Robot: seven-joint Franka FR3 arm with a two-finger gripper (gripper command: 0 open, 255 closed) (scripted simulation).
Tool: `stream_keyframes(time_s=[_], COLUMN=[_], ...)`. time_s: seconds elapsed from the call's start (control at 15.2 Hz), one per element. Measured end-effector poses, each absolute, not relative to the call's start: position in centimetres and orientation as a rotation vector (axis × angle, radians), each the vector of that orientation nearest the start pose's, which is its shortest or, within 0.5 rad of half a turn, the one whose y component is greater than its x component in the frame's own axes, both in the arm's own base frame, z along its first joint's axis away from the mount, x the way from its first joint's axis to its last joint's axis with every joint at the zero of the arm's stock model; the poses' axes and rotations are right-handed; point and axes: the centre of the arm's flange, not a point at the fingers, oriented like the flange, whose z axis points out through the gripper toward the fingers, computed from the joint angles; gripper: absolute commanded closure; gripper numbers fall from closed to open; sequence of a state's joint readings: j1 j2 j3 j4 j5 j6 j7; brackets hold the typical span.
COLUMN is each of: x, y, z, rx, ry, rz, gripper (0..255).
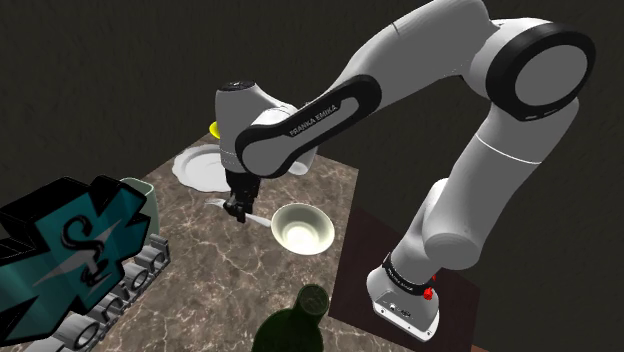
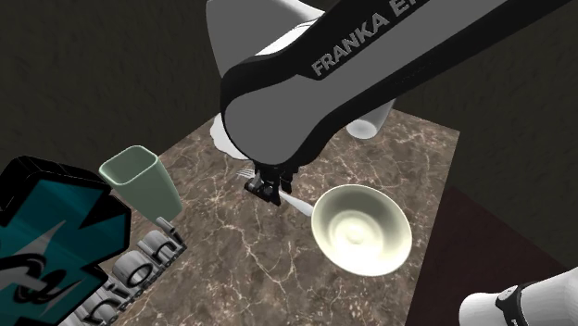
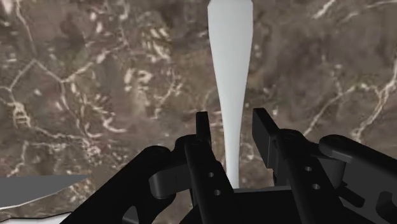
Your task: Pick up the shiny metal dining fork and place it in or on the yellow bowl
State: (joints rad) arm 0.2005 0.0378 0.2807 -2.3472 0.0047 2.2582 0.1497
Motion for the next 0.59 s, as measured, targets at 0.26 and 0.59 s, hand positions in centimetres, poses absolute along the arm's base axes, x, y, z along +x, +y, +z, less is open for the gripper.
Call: stream_keyframes(time_s=[0.26,0.59], x=[43.6,43.6], y=[22.7,22.8], z=[32.5,35.2], rx=[-3.119,-3.119], ry=[-0.517,-0.517], rz=[0.195,0.195], gripper=[255,255])
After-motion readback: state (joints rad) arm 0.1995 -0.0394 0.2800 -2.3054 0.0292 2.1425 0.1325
